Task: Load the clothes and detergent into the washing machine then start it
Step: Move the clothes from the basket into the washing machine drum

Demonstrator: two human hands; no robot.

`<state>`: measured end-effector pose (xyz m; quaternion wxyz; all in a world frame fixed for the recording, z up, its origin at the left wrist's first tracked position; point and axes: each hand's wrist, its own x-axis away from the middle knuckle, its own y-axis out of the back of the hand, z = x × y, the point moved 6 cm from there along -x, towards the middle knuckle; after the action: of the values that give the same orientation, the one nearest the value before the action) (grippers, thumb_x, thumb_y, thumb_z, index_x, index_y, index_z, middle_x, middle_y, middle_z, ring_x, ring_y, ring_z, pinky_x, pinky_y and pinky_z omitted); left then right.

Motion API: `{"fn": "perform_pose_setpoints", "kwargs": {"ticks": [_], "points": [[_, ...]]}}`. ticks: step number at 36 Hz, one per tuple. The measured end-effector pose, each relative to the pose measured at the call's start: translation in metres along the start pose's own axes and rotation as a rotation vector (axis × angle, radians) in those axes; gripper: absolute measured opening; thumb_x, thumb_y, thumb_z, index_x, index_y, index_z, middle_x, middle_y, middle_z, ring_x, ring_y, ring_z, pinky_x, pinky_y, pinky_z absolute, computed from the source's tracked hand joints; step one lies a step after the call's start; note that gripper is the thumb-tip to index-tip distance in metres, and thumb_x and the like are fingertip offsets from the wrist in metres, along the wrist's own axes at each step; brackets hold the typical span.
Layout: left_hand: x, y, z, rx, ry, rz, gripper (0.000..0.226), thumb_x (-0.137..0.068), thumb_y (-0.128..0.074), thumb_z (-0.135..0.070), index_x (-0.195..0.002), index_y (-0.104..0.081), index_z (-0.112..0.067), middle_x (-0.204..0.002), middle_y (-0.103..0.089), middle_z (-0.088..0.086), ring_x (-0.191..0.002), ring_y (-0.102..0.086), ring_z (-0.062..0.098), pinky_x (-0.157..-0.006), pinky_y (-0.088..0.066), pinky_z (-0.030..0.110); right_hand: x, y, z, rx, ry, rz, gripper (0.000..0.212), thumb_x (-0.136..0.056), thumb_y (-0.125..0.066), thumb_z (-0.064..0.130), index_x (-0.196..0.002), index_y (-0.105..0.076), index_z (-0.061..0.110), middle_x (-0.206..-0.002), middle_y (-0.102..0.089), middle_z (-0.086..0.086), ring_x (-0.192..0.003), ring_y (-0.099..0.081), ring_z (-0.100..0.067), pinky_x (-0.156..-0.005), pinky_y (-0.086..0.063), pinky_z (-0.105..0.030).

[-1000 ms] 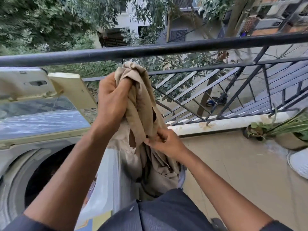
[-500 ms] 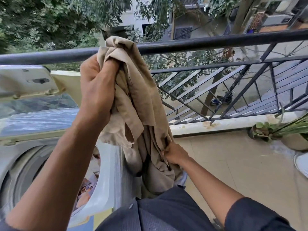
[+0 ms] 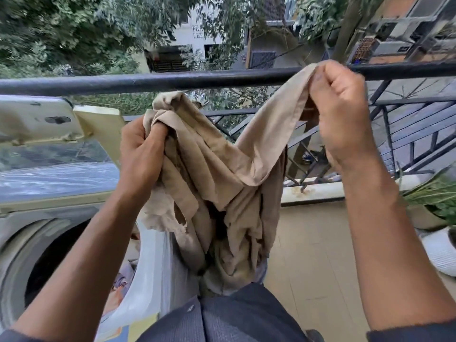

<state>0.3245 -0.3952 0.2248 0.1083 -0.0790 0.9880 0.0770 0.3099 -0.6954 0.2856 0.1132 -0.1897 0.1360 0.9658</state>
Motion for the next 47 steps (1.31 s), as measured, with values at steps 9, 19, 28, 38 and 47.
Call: {"fn": "perform_pose_setpoints", "kwargs": {"ticks": [9,19,28,38,47], "points": [[0.012,-0.012,-0.002,0.074,-0.005,0.229,0.018,-0.098,-0.054,-0.029,-0.083,-0.06,-0.019,-0.08,-0.058,-0.002,-0.078,-0.052,0.011,-0.066,-0.046,0.025,0.01,-0.038,0.001,0.025,-0.06,0.186,0.029,-0.108,-0.048,0.026,-0.09,-0.064,0.009,-0.083,-0.062,-0.023,-0.07,-0.058,-0.034,-0.062,-0.049,-0.053],[0.035,-0.055,-0.002,0.018,-0.001,0.481,0.017,-0.101,-0.06,-0.022,-0.093,-0.075,-0.025,-0.085,-0.072,-0.015,-0.08,-0.064,0.0,-0.071,-0.05,0.017,0.043,-0.094,0.003,-0.097,-0.073,0.387,0.019,-0.104,-0.054,0.006,-0.101,-0.072,0.001,-0.086,-0.069,-0.003,-0.08,-0.06,-0.008,-0.072,-0.048,-0.029],[0.017,-0.021,-0.013,0.106,-0.015,0.269,0.045,-0.101,-0.053,0.001,-0.067,-0.068,-0.023,-0.062,-0.066,-0.015,-0.058,-0.059,-0.003,-0.054,-0.047,0.012,0.101,-0.082,-0.115,0.215,-0.348,0.428,0.038,-0.08,-0.053,-0.005,-0.096,-0.068,0.027,-0.088,-0.07,0.011,-0.083,-0.066,0.0,-0.075,-0.053,-0.026],[0.002,-0.003,-0.058,0.236,-0.13,0.241,0.036,-0.092,-0.049,-0.007,-0.064,-0.066,-0.023,-0.064,-0.06,-0.012,-0.061,-0.053,0.006,-0.055,-0.044,0.023,0.167,-0.109,-0.236,0.627,-0.628,0.655,0.066,-0.071,-0.056,0.053,-0.133,-0.039,0.042,-0.115,-0.07,-0.011,-0.104,-0.066,-0.038,-0.07,-0.047,-0.04],[-0.003,0.01,-0.056,0.179,-0.159,0.23,0.027,-0.093,-0.052,-0.011,-0.068,-0.062,-0.016,-0.067,-0.058,-0.006,-0.063,-0.05,0.01,-0.055,-0.041,0.024,0.158,-0.102,-0.254,0.899,-0.7,0.625,0.016,-0.092,-0.05,0.015,-0.097,-0.065,0.011,-0.113,-0.07,-0.016,-0.101,-0.068,-0.037,-0.071,-0.054,-0.038]]}}
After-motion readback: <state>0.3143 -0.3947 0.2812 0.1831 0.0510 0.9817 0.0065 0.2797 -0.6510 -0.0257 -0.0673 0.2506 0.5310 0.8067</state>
